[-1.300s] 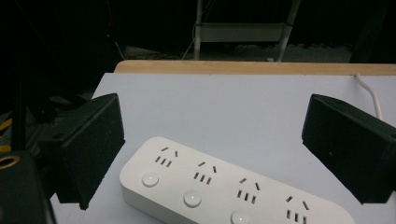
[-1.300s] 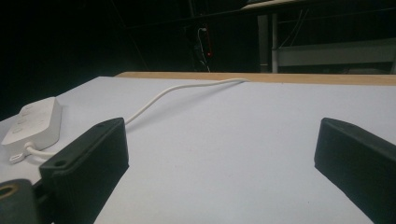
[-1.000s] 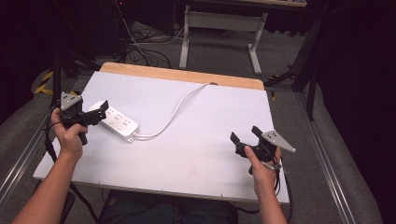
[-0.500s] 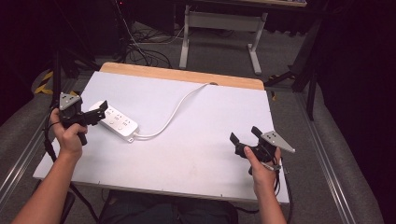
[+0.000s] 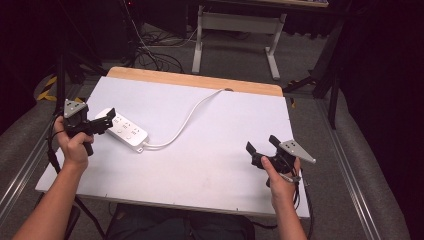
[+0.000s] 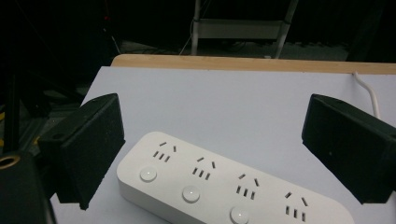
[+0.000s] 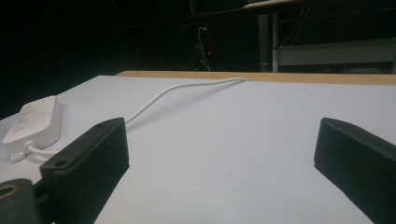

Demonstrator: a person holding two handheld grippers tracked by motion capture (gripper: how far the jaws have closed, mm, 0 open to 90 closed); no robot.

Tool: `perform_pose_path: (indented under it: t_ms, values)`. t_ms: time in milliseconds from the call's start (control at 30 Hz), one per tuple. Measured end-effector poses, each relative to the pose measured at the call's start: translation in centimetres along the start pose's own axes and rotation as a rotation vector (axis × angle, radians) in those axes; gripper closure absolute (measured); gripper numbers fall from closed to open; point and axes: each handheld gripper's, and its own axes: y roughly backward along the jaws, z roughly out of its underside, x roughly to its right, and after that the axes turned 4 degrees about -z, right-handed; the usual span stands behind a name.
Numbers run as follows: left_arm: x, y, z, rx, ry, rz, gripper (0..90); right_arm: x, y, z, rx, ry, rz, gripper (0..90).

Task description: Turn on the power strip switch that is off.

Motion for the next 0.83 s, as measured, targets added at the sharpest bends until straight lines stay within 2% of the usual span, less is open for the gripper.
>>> perform_pose_path:
  t_ms: [433,567,833]
  values:
    - [-0.3,0.4,0.1,-0.002,-0.003,-0.003,6.4,-0.2,-0.5,-0.1,-0.005,0.006,-0.010,3.5]
    - [-0.6,0.6,0.2,-0.002,0.009,-0.011,6.5,-0.3,-0.9,-0.1,-0.008,0.010,-0.022,3.5]
    - [-0.9,0.8,0.3,-0.005,0.010,-0.016,6.4,-0.3,-1.4,-0.2,-0.012,0.014,-0.032,3.5]
